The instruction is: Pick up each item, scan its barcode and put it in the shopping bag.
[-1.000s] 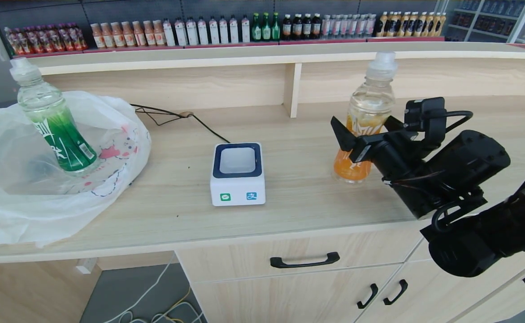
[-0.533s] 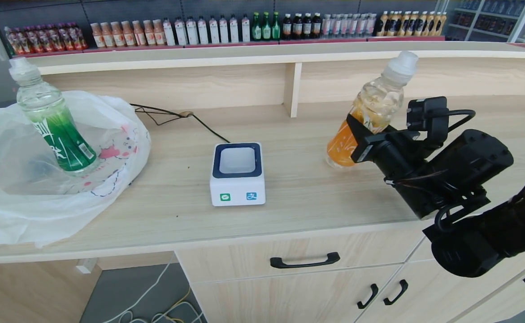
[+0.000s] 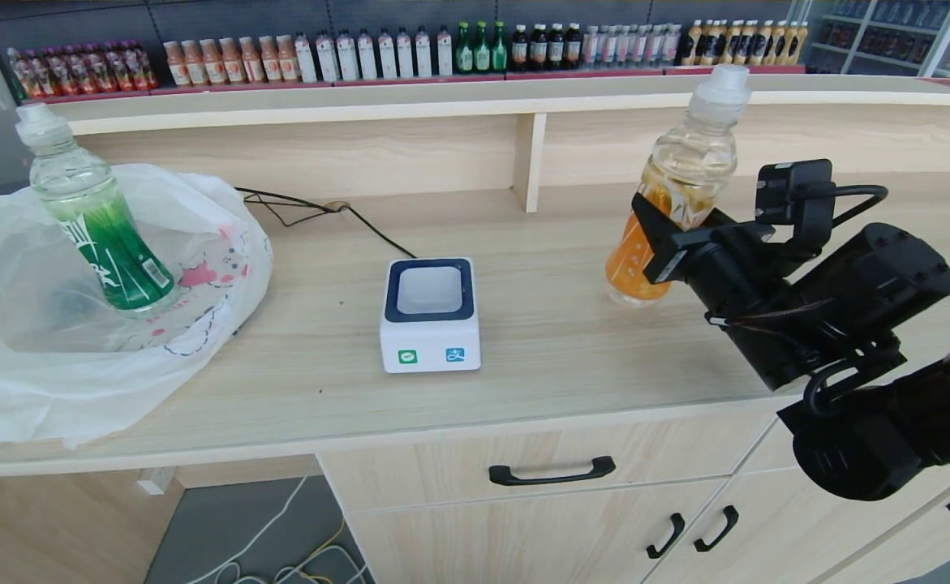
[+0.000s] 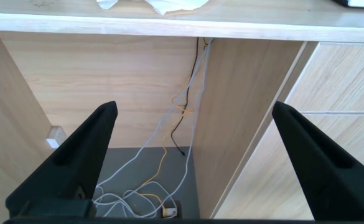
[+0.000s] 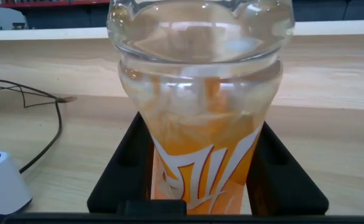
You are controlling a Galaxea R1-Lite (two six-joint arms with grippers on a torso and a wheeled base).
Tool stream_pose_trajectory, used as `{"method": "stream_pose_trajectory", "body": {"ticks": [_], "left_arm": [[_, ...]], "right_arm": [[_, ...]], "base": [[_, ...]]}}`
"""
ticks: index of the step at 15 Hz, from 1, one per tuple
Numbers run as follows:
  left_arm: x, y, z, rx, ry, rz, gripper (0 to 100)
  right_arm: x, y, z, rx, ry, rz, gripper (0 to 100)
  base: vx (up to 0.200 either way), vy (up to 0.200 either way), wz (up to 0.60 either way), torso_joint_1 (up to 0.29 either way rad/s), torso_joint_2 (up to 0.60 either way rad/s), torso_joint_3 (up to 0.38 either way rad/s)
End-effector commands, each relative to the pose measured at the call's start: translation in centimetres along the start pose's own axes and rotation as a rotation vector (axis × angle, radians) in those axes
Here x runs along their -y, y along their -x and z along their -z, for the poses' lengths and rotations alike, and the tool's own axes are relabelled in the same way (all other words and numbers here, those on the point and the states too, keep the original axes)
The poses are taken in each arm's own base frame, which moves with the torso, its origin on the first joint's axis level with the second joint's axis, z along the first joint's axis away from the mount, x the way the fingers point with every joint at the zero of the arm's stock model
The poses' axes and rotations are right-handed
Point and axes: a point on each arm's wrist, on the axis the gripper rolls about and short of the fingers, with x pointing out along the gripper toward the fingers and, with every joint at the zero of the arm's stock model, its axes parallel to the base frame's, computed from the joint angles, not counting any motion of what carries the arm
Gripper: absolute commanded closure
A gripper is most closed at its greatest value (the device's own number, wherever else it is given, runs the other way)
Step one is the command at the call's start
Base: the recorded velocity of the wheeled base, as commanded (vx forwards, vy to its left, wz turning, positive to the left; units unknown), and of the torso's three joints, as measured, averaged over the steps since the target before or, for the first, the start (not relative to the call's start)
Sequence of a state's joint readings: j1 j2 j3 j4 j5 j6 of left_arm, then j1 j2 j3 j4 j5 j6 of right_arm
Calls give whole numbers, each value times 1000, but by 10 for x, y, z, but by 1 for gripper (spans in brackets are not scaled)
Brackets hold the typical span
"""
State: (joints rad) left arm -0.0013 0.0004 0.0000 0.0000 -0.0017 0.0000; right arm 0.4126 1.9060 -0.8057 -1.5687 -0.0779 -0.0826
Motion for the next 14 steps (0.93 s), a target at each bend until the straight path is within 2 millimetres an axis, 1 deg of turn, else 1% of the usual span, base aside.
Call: {"method": "stream_pose_trajectory", "body": {"ticks": [1, 8, 11, 12, 14], "left_arm": [[0, 0, 0, 0, 0, 0, 0], [0, 0, 0, 0, 0, 0, 0], [0, 0, 0, 0, 0, 0, 0], [0, 0, 0, 0, 0, 0, 0], [0, 0, 0, 0, 0, -1, 0]], "right_arm": [[0, 0, -6, 16, 1, 2, 100], [2, 5, -29, 73, -8, -4, 100], [-2, 21, -39, 63, -15, -22, 100], [-8, 37, -42, 34, -23, -47, 100], [-20, 59, -48, 9, -46, -103, 100]], "base": [[0, 0, 0, 0, 0, 0], [0, 0, 0, 0, 0, 0], [0, 0, 0, 0, 0, 0], [0, 0, 0, 0, 0, 0], [0, 0, 0, 0, 0, 0]]}}
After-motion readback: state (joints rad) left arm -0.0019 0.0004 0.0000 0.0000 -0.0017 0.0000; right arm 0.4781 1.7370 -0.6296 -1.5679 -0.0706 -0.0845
